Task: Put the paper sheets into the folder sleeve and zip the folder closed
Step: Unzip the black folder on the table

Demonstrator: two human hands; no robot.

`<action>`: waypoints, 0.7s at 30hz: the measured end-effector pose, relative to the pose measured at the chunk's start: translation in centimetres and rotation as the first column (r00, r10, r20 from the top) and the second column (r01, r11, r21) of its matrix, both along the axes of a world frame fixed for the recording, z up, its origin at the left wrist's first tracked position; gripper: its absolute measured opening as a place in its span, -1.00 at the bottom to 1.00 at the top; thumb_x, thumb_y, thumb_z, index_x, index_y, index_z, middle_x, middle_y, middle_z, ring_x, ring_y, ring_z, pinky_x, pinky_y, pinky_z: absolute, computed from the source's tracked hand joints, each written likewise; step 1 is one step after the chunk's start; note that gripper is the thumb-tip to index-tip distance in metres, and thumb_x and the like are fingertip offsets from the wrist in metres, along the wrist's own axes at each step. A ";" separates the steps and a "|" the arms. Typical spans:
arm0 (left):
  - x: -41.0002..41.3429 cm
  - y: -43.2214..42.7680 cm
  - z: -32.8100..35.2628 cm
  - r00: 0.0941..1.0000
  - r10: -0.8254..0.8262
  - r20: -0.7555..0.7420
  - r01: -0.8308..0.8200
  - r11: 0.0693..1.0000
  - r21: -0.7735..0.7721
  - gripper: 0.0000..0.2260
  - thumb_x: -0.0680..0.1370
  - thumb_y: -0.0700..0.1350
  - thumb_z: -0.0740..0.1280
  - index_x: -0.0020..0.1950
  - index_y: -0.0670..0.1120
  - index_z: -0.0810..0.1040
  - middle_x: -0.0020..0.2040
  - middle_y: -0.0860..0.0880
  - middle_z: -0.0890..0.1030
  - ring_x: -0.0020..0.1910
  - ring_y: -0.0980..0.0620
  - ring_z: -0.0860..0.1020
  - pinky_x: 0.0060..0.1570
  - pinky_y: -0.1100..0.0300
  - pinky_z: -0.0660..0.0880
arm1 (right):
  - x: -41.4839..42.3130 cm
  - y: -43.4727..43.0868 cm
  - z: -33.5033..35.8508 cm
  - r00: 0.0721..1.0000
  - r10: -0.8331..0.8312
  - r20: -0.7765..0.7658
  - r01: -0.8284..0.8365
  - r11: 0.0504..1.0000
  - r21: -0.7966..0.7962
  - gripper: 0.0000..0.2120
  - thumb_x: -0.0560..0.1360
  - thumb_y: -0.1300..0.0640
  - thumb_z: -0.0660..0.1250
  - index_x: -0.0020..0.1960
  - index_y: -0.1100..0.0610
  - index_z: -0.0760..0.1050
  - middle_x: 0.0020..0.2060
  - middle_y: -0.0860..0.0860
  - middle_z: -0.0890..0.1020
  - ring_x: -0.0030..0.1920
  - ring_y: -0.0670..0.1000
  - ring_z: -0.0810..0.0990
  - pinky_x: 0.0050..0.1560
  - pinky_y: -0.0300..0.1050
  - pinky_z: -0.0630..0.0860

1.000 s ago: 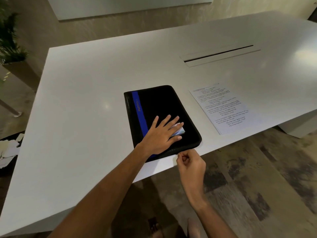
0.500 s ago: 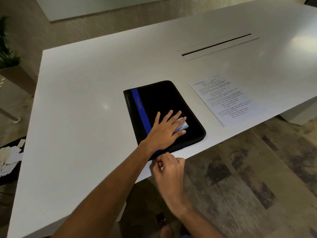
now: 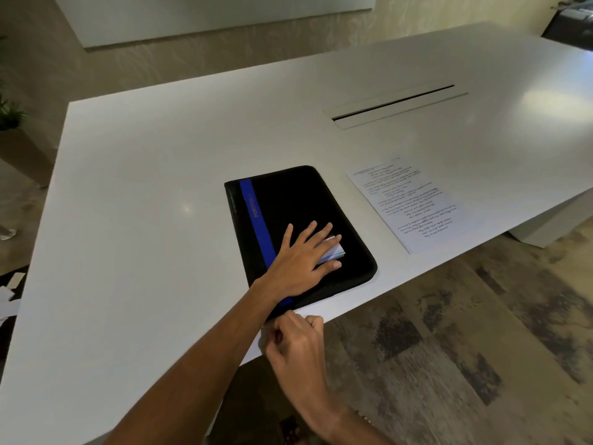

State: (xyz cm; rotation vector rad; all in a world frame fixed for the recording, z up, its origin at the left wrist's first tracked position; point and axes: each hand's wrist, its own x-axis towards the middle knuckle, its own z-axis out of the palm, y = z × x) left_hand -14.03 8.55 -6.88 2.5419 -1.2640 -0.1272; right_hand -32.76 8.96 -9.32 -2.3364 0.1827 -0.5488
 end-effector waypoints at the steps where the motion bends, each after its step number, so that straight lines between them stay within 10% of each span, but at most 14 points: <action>1: 0.0 0.0 0.1 1.000 -0.001 -0.022 0.001 1.000 0.000 -0.27 0.67 0.49 0.03 0.78 0.19 0.10 0.81 0.11 0.00 0.79 0.01 -0.14 0.69 -0.38 -0.22 | -0.1 -0.1 0.0 1.000 0.026 0.005 -0.026 1.000 0.007 -0.85 0.53 0.10 0.54 -0.06 -0.07 0.58 -0.17 -0.20 0.66 -0.15 -0.34 0.35 -0.01 -0.25 0.32; 7: -0.7 -0.3 0.5 0.997 -0.068 0.021 0.064 0.985 0.160 0.18 0.29 0.81 0.06 0.77 0.26 -0.17 0.81 0.00 -0.24 0.76 -0.14 -0.33 0.59 -0.50 -0.38 | 0.6 -3.6 1.4 0.971 0.239 0.008 -0.239 0.971 -0.005 -0.92 0.63 0.04 0.45 0.00 -0.13 0.59 -0.09 -0.22 0.64 -0.15 -0.28 0.48 -0.04 -0.16 0.45; 15: -2.4 -0.7 2.4 0.990 -0.096 0.106 0.085 0.991 0.107 -0.16 0.55 0.56 0.16 0.72 0.14 0.27 0.75 0.00 0.28 0.74 -0.24 0.21 0.62 -0.35 0.28 | 4.6 -17.4 7.6 0.962 -0.225 0.157 0.162 0.927 0.339 -0.82 0.68 0.05 0.39 -0.09 -0.07 0.63 -0.21 -0.18 0.67 -0.23 -0.09 0.67 -0.27 -0.14 0.60; 21: -4.9 -0.2 2.8 0.934 -0.044 0.355 0.097 0.986 -0.133 -0.53 0.62 0.22 0.39 0.42 -0.02 0.65 0.44 -0.03 0.68 0.38 -0.15 0.65 -0.07 -0.02 0.73 | 9.6 -23.4 7.3 0.985 -0.160 -0.062 0.171 0.885 0.434 -0.76 0.69 0.32 0.38 0.00 0.00 0.67 -0.06 -0.09 0.76 -0.07 0.00 0.75 0.01 0.24 0.75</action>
